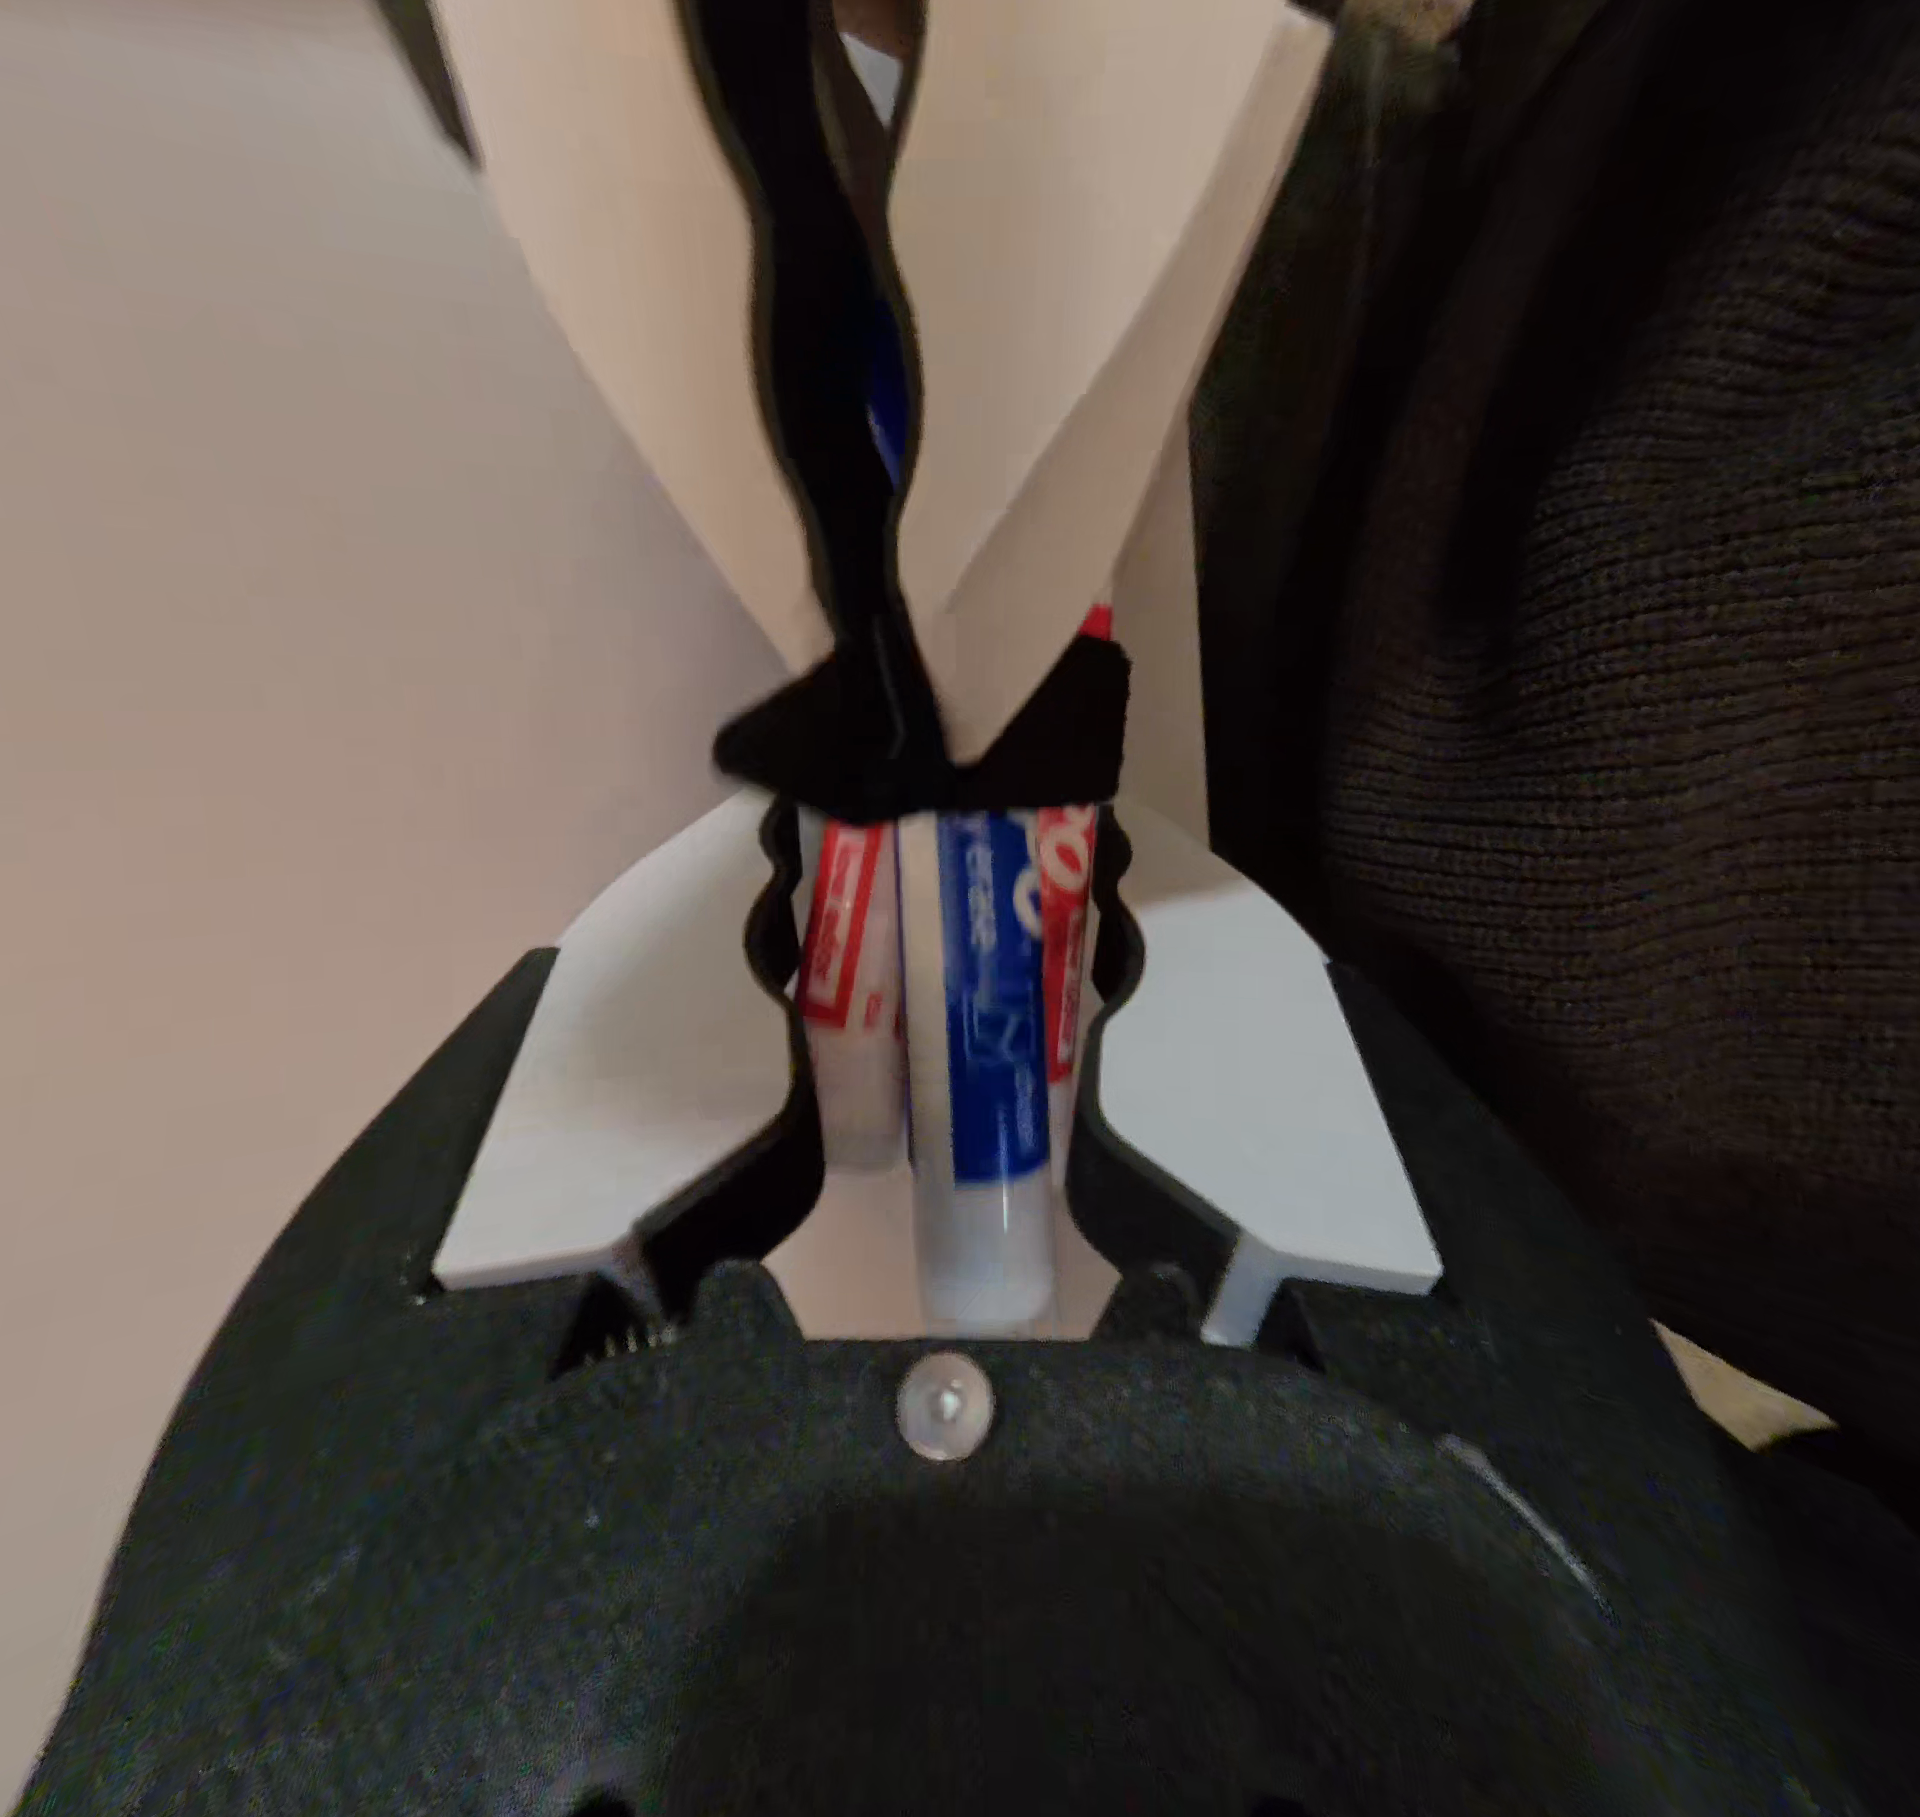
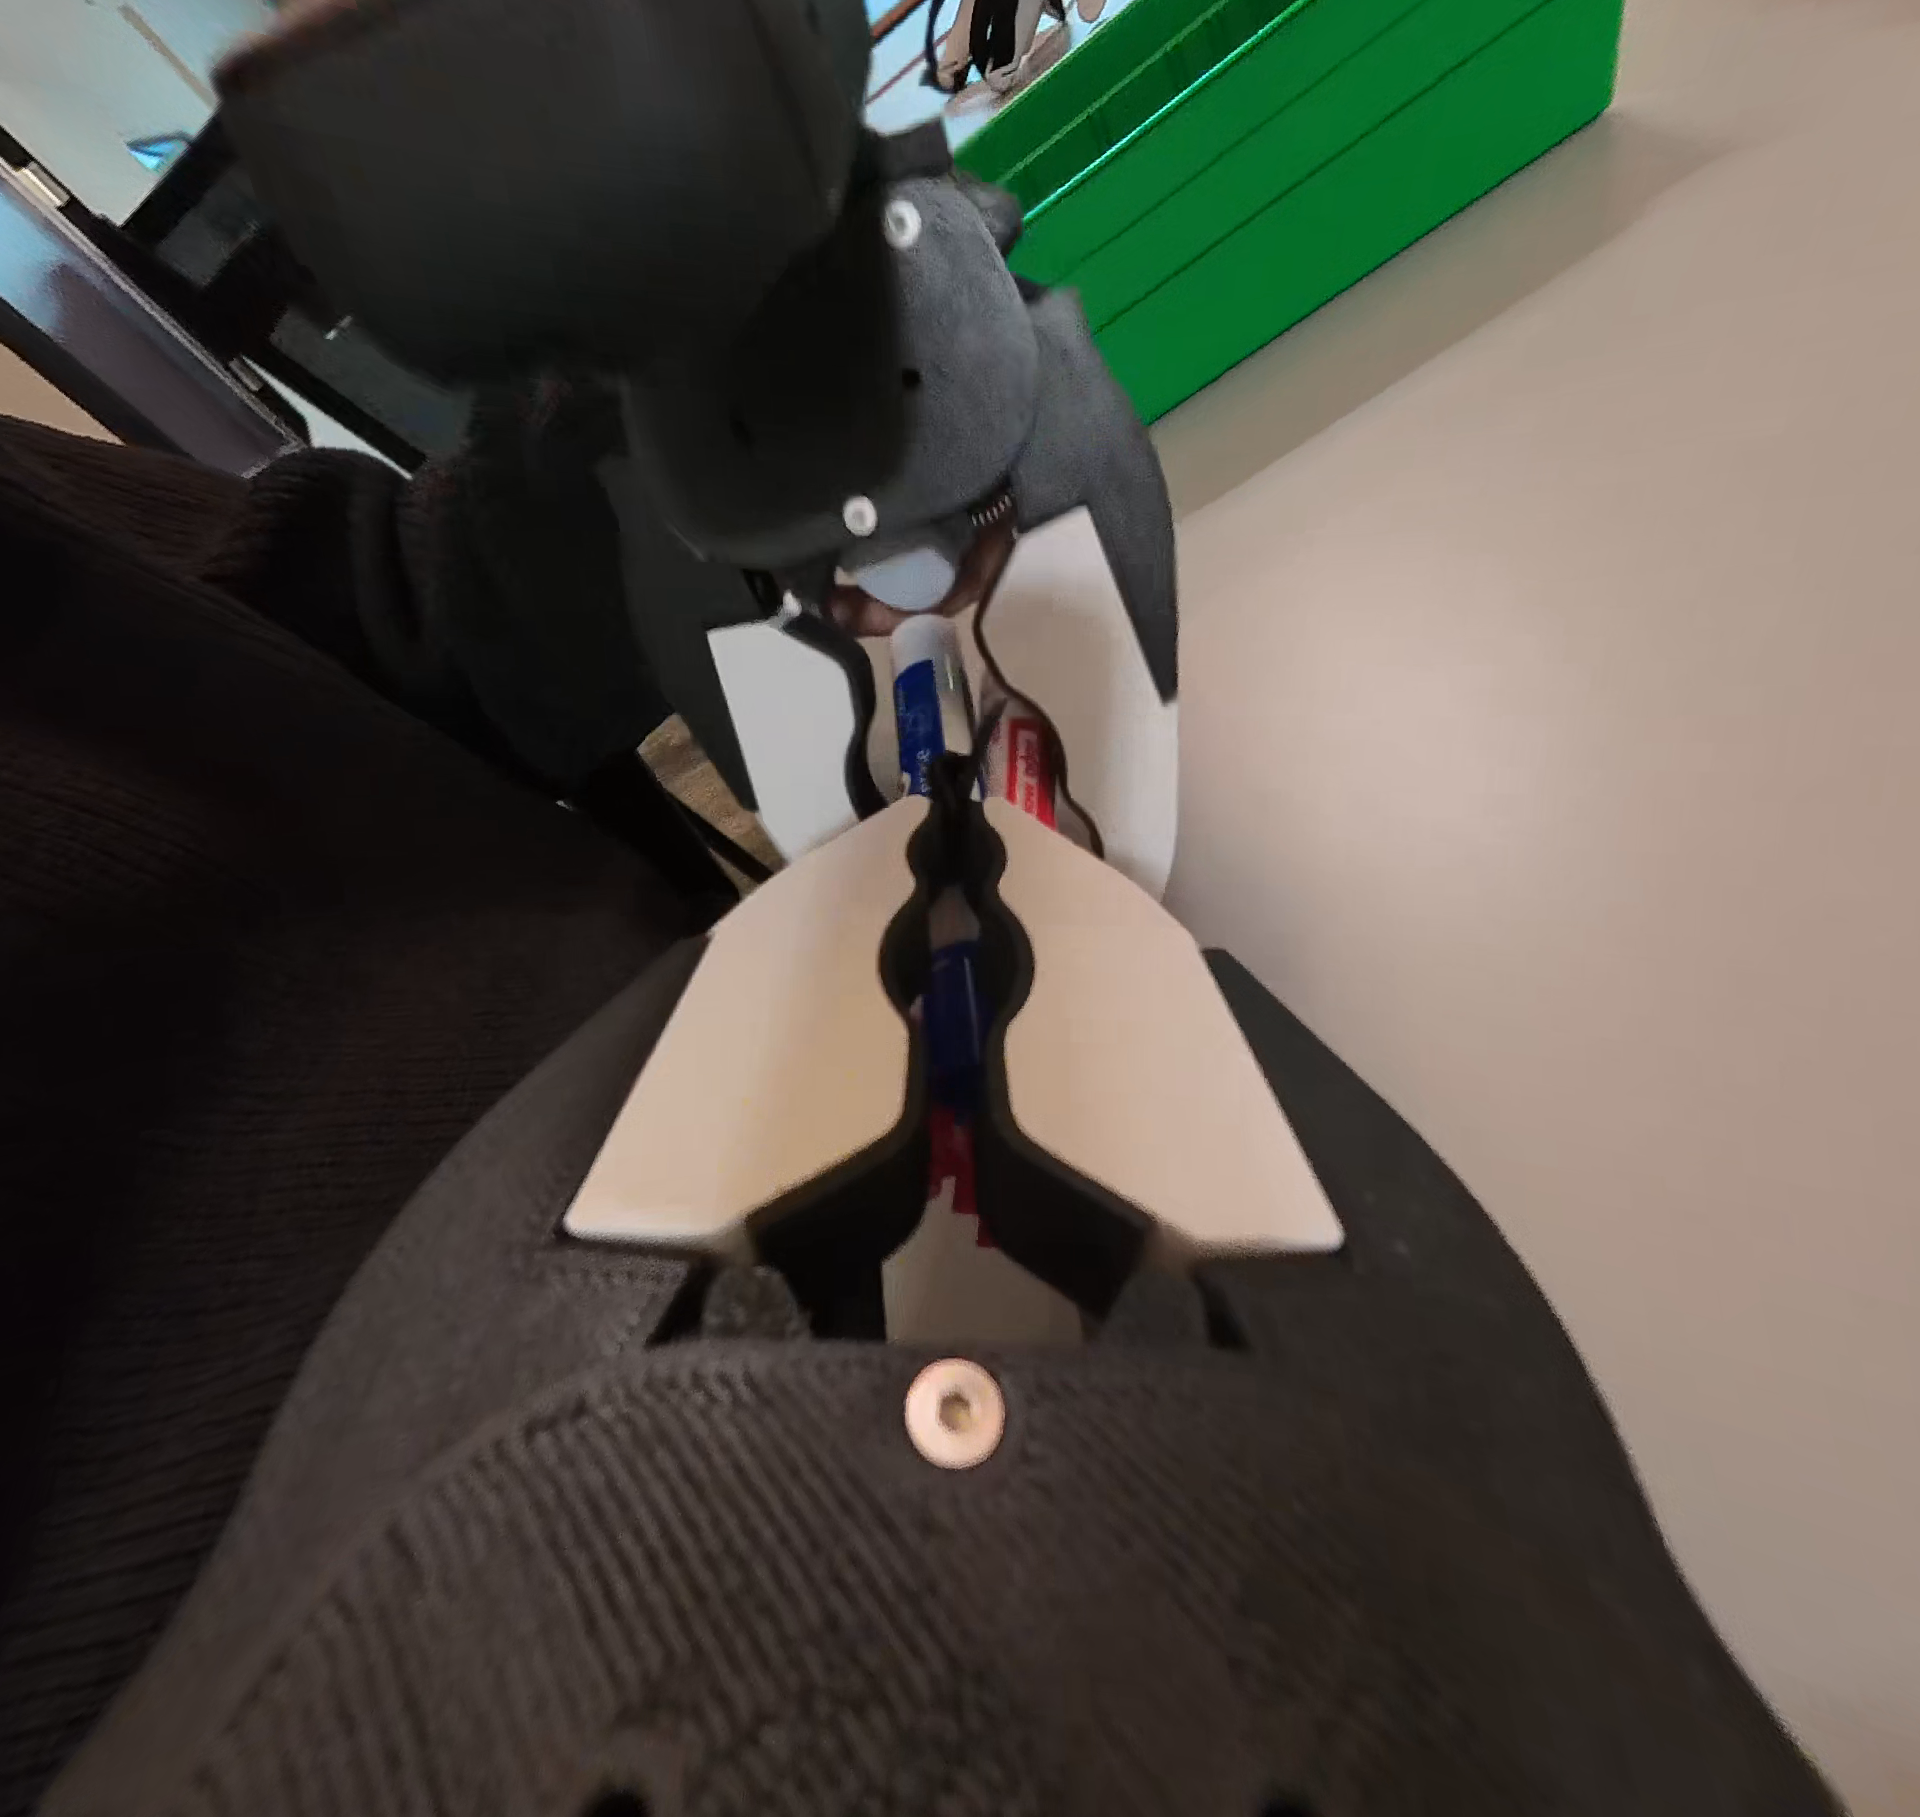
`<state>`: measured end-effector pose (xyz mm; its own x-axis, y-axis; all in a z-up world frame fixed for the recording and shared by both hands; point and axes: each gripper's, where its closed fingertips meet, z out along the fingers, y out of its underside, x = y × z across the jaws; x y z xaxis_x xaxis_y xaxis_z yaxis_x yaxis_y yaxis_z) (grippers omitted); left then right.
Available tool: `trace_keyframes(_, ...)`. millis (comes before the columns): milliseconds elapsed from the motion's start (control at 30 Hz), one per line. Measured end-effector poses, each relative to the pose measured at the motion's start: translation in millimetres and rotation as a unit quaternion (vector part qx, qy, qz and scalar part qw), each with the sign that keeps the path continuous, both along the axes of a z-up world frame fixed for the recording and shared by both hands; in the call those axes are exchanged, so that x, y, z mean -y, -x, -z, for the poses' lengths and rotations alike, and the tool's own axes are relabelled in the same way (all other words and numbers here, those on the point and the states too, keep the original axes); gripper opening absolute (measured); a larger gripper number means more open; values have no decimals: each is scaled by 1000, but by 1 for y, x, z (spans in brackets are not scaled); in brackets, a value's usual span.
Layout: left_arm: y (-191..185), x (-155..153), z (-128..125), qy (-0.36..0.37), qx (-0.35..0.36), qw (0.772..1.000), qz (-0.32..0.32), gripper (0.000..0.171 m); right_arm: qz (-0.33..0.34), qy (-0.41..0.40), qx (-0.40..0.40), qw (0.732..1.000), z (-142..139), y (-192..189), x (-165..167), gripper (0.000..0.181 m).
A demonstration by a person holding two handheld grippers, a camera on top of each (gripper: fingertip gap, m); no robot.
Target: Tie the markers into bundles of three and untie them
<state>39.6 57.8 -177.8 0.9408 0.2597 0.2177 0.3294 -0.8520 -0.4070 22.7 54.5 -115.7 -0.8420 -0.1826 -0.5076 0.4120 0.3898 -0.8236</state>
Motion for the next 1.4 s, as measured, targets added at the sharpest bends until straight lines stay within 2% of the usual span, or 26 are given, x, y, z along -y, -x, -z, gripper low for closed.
trace_keyframes(167,17,15,-29,-91,-48,992,-71,60,22,-8,-16,1000,2,14,-8,5)
trace_keyframes(233,27,23,-44,-148,-77,979,-115,59,30,-10,-24,999,1,20,-10,5)
trace_keyframes(300,38,29,-65,-223,-106,956,-159,56,36,-7,-27,999,-1,24,-12,5)
trace_keyframes(367,43,28,-91,-322,-112,920,-192,45,35,-4,-28,999,-3,27,-12,3)
trace_keyframes(400,43,27,-101,-364,-109,903,-203,33,34,-5,-31,999,-4,27,-11,4)
trace_keyframes(467,40,25,-108,-405,-100,884,-213,3,30,-11,-45,999,-3,28,-8,4)
trace_keyframes(500,39,23,-106,-411,-96,879,-220,0,24,-16,-54,998,-2,27,-6,4)
trace_keyframes(533,36,20,-101,-407,-83,883,-217,5,19,-20,-63,998,0,26,-5,4)
trace_keyframes(633,27,13,-77,-361,-63,906,-212,32,-6,-21,-67,998,-1,18,3,4)
trace_keyframes(733,24,9,-65,-328,-75,917,-216,45,-28,-19,-68,997,-2,10,11,4)
trace_keyframes(800,23,8,-61,-309,-87,921,-221,42,-42,-24,-67,997,0,5,14,4)
trace_keyframes(900,20,9,-57,-297,-85,925,-221,26,-55,-40,-83,994,7,0,17,4)
trace_keyframes(1033,16,9,-59,-322,-54,919,-220,12,-59,-39,-79,994,7,0,18,4)
trace_keyframes(1400,6,6,-62,-365,12,909,-202,4,-102,-25,-84,991,3,-10,13,4)
